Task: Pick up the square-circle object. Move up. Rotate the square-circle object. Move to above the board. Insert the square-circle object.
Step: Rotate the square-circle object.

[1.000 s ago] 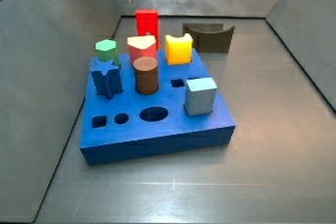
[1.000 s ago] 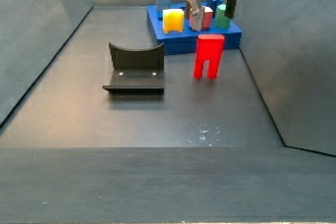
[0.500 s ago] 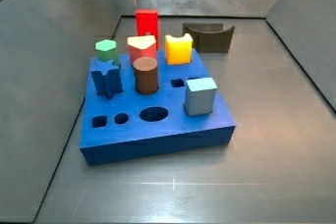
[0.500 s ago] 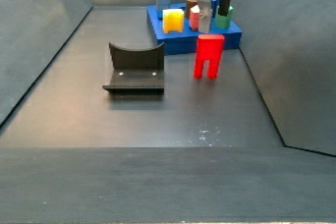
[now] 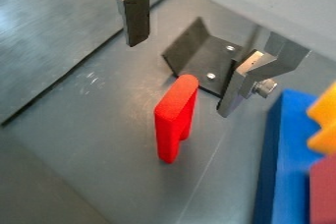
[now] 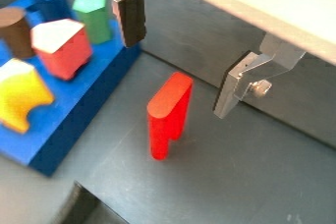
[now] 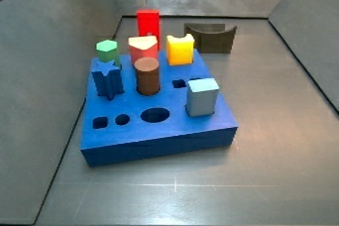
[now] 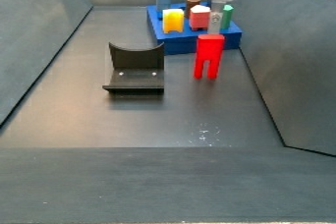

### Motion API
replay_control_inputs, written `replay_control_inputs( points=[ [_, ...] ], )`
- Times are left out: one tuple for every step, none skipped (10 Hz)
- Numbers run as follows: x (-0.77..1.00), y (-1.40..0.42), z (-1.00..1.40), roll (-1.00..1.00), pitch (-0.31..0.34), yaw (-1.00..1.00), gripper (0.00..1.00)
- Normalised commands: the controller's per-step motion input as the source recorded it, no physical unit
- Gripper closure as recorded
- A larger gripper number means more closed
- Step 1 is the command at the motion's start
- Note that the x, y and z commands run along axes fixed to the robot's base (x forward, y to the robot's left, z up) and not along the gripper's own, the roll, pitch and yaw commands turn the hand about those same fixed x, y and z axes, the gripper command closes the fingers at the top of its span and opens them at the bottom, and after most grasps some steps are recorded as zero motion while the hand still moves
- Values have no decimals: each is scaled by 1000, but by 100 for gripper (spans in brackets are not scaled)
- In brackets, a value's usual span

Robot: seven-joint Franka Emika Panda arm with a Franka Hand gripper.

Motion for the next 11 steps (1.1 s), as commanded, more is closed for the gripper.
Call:
replay_control_inputs(
  points=[
    [13,-5,-16,-3,7,1000,0],
    [13,-5,-16,-3,8,1000,0],
    [13,-5,-16,-3,8,1000,0],
    [13,-5,-16,-3,8,1000,0],
    [13,-5,-16,-4,9,1000,0],
    [13,-5,-16,-4,9,1000,0],
    [13,-5,-16,-4,10,1000,0],
    [13,-5,-16,-4,10,1000,0],
    [13,-5,-16,-4,11,1000,0],
    [13,-5,-16,-4,11,1000,0],
    [13,-5,-16,-5,12,1000,0]
  ],
)
